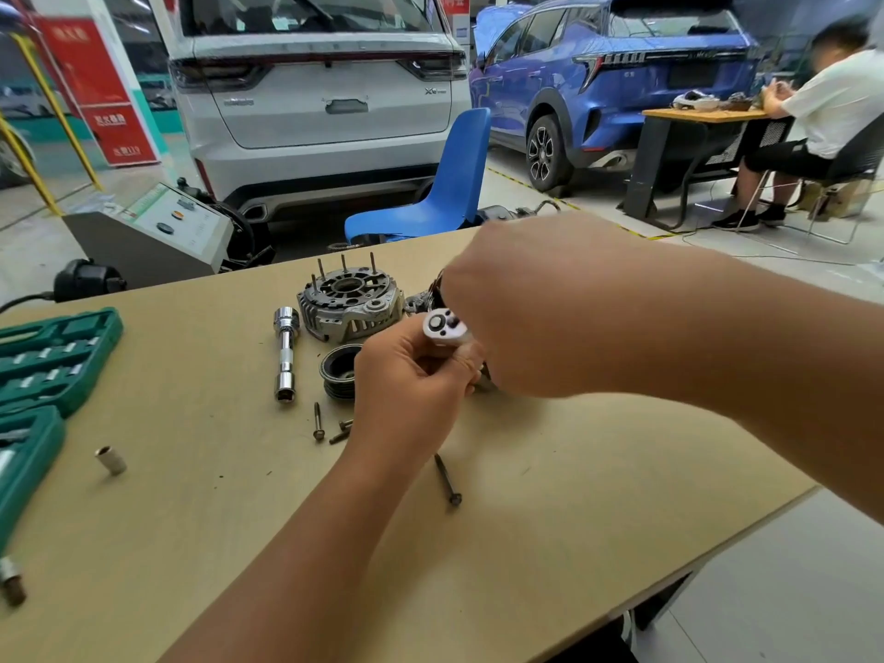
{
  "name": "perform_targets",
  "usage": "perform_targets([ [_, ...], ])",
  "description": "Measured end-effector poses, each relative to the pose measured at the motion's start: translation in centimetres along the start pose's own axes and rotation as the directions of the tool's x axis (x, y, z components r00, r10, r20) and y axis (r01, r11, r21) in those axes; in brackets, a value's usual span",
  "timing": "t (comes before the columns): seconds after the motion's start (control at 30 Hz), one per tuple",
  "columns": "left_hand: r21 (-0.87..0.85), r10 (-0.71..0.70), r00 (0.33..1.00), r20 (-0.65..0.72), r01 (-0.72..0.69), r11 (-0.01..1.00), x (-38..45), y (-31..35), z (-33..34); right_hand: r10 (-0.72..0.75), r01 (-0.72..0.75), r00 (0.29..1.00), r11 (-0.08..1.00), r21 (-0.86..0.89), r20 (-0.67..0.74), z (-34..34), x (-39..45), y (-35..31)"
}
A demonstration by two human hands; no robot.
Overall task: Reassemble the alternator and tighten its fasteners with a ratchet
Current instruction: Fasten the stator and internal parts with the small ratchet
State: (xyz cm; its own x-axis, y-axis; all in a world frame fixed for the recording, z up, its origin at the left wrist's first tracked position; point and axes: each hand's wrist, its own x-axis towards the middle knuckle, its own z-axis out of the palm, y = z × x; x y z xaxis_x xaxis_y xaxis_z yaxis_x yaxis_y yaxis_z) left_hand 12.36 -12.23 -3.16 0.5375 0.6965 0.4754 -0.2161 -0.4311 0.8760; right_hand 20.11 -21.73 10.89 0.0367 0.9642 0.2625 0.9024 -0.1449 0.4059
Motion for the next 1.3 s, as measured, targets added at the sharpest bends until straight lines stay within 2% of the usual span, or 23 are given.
perform_targets([
  [0.1, 0.038, 0.015, 1.0, 0.008, -0.016, 0.999, -0.2, 0.1, 0.2, 0.001, -0.003, 0.998, 1.0, 0.024, 0.064, -0.1, 0.0, 0.3],
  [0.23, -0.027, -0.028, 0.999, 0.043, 0.029, 0.999, 0.2, 0.0, -0.3, 0.064, -0.069, 0.996, 0.994, -0.08, -0.065, -0.1, -0.6, 0.3],
  [0.37, 0.056, 0.032, 0.999, 0.007, -0.032, 0.998, -0.2, 0.4, -0.2, 0.02, -0.023, 0.993, 0.999, 0.022, 0.117, 0.7, -1.1, -0.9],
  [0.47, 0.058, -0.004, 0.999, -0.043, 0.006, 0.998, -0.2, -0.1, -0.1, 0.08, -0.079, 0.994, 0.997, -0.013, 0.078, 0.2, -0.9, 0.0],
  [0.53, 0.048, -0.033, 0.999, -0.011, 0.034, 0.998, -0.3, -0.4, -0.1, 0.082, -0.08, 0.996, 0.996, -0.047, 0.035, 0.2, -0.9, 0.4],
  [0.63, 0.075, 0.005, 1.0, -0.002, -0.005, 0.997, -0.4, -0.3, -0.1, 0.038, -0.039, 0.99, 0.999, 0.0, 0.135, 0.9, -0.8, 0.5],
  [0.73, 0.03, 0.011, 1.0, -0.027, -0.01, 0.999, -0.3, 0.0, -0.4, 0.036, -0.058, 0.966, 0.995, 0.077, 0.257, 2.0, -0.1, 1.8],
  [0.8, 0.045, -0.016, 1.0, -0.025, 0.017, 0.999, -0.4, -0.3, -0.4, 0.037, -0.055, 0.984, 0.994, 0.096, 0.176, 1.8, -0.5, 2.6],
  [0.9, 0.232, -0.043, 0.999, -0.019, 0.046, 0.972, -0.6, -0.7, -0.2, 0.108, -0.112, 0.994, 0.96, 0.257, 0.032, 0.5, -1.6, 4.0],
  [1.0, 0.361, -0.017, 1.0, -0.02, 0.023, 0.932, -0.5, -0.7, 0.4, 0.202, -0.171, 0.979, 0.906, 0.388, -0.04, 0.1, -2.4, 5.3],
  [1.1, 0.417, 0.029, 0.999, -0.018, -0.019, 0.909, -0.5, -0.9, 0.9, 0.25, -0.21, 0.968, 0.878, 0.431, -0.037, 0.4, -3.0, 6.1],
  [1.3, 0.463, 0.074, 0.996, -0.053, -0.042, 0.885, -0.7, -1.0, 1.3, 0.239, -0.225, 0.971, 0.865, 0.448, 0.026, 1.1, -3.2, 5.7],
])
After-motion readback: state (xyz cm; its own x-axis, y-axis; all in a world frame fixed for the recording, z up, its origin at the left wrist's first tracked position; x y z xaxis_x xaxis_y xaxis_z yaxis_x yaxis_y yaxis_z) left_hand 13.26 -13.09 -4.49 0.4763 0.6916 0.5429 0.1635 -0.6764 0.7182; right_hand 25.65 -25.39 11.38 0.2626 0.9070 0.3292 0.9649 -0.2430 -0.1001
